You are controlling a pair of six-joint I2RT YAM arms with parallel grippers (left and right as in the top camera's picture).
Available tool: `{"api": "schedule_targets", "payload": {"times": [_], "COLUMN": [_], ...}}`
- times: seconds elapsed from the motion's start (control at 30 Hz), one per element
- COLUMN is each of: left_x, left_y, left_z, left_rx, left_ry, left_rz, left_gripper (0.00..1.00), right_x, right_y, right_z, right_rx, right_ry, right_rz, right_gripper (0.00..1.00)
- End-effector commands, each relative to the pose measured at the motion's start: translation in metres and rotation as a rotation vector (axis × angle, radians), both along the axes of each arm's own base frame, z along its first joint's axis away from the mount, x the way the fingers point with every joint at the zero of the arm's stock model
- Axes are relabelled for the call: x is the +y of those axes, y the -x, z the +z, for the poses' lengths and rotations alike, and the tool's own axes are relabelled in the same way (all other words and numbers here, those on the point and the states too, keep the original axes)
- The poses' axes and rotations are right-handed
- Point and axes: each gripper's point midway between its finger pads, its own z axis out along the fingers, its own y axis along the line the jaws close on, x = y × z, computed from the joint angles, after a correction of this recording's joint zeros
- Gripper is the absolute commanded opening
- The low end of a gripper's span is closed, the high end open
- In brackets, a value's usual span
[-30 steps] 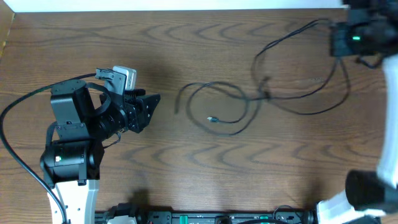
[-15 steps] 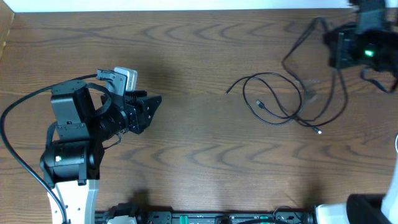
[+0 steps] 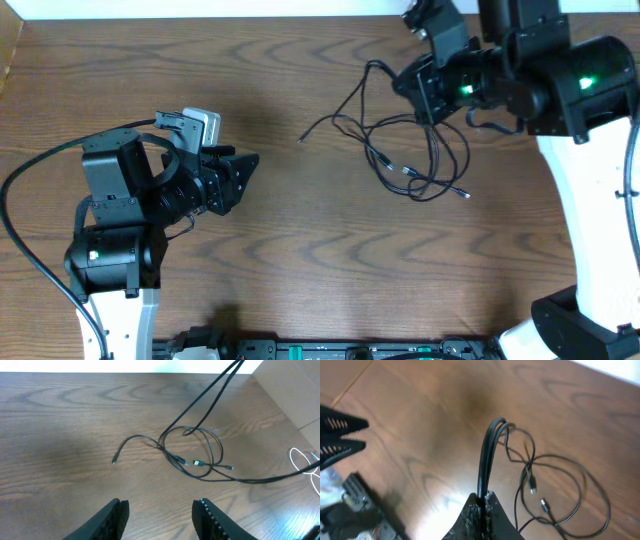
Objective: Untangle cables
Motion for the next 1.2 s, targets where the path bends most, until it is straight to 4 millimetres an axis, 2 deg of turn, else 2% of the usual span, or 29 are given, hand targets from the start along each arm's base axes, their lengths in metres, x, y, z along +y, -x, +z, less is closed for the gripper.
{"api": "schedule_targets", "payload": {"times": [0.0, 0.03, 0.07, 0.1, 0.13, 0.17, 0.23, 0.3, 0.43, 0.5, 0.73, 0.87, 1.0, 1.17], "left_x": [0.000, 0.000, -0.001, -0.001, -0.001, -0.001, -0.001, -0.001, -0.001, -0.001, -0.001, -0.001, -0.001, -0.001], "left_y": [0.001, 0.001, 0.001, 0.001, 0.002, 0.002, 0.002, 0.002, 0.002, 0.002, 0.003, 0.005, 0.004, 0.005], "left_z": [0.002, 0.003, 0.003, 0.003, 0.002, 0.002, 0.002, 0.002, 0.002, 0.002, 0.000, -0.002, -0.002, -0.002], "left_rx": [-0.012, -0.012, -0.010, -0.009, -0.007, -0.005, -0.003, -0.003, -0.003, -0.003, 0.006, 0.016, 0.016, 0.018], "left_ry": [-0.008, -0.005, -0.002, -0.001, 0.000, 0.000, -0.001, -0.001, -0.001, -0.001, 0.000, -0.002, -0.002, -0.002], "left_rz": [-0.003, -0.006, -0.006, -0.007, -0.007, -0.007, -0.007, -0.007, -0.007, -0.007, -0.006, -0.004, -0.004, -0.005], "left_gripper": [0.46, 0.47, 0.47, 0.47, 0.47, 0.47, 0.46, 0.46, 0.46, 0.47, 0.47, 0.46, 0.46, 0.47], "right_x": [0.015, 0.015, 0.014, 0.011, 0.010, 0.009, 0.007, -0.003, -0.055, -0.067, -0.083, -0.092, -0.089, -0.084], "right_y": [-0.008, -0.012, -0.017, -0.025, -0.028, -0.033, -0.038, -0.045, -0.057, -0.051, -0.035, -0.015, -0.001, 0.011], "right_z": [-0.029, -0.037, -0.046, -0.059, -0.066, -0.077, -0.091, -0.105, -0.127, -0.139, -0.175, -0.207, -0.239, -0.269], "right_rx": [0.057, 0.069, 0.081, 0.099, 0.110, 0.129, 0.161, 0.189, 0.224, 0.278, 0.430, 0.536, 0.599, 0.658], "right_ry": [0.056, 0.080, 0.108, 0.148, 0.165, 0.187, 0.218, 0.275, 0.488, 0.542, 0.589, 0.653, 0.678, 0.669], "right_rz": [0.028, 0.020, 0.007, -0.014, -0.020, -0.027, -0.045, -0.118, -0.418, -0.472, -0.580, -0.603, -0.612, -0.660], "right_gripper": [0.14, 0.45, 0.66, 0.80, 0.86, 0.99, 0.99, 0.99, 0.99, 0.99, 0.99, 0.99, 0.99, 0.99]}}
